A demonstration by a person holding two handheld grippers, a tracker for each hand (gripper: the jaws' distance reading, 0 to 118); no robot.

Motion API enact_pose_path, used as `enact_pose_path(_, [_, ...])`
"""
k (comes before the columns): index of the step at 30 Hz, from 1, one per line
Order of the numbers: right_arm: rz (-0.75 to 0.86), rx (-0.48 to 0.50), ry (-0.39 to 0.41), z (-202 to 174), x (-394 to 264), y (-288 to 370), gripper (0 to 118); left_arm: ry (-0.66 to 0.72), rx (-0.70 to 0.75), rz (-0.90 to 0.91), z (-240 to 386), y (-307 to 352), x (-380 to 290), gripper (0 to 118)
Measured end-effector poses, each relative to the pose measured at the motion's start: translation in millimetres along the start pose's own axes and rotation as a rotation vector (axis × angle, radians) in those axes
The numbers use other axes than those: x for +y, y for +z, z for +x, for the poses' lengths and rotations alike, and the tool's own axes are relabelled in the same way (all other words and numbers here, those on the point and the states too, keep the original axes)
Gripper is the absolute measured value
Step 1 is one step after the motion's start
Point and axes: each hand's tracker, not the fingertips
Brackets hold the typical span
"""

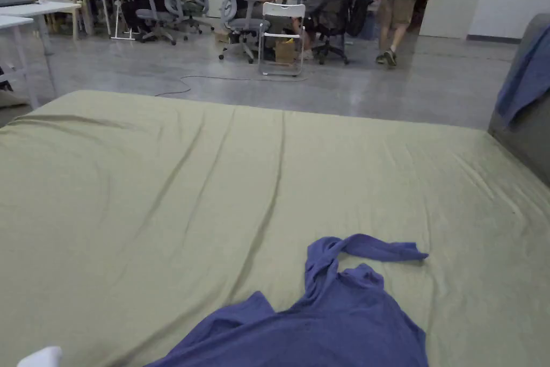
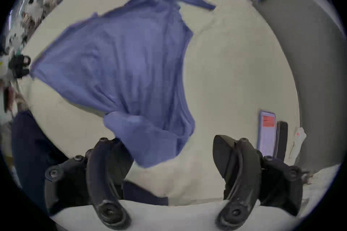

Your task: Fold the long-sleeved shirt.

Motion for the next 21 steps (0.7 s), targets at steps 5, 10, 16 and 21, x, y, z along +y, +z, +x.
enact_pose_path(5, [0.212, 0.095, -0.135, 5.2, -17.9, 76.3, 87, -0.112, -0.036, 0.126, 24.9, 65.4, -14.5, 118])
enact_pose_path(10, [0.331, 0.050, -0.173, -29.4, -41.8, 95.5, 29, -0.203, 0.012, 0.095, 37.6, 81.4, -52.4, 49])
enact_pose_path(16, [0.291, 0.240, -0.240, -51.0, -35.4, 79.3, 0, -0.193, 0.080, 0.151, 41.4, 61.9, -24.7, 33])
enact_pose_path(21, [0.316, 0.182, -0.194, -48.5, -15.8, 65.0, 0, -0.232, 0.230, 0.045, 23.7, -13.7, 4.0, 115])
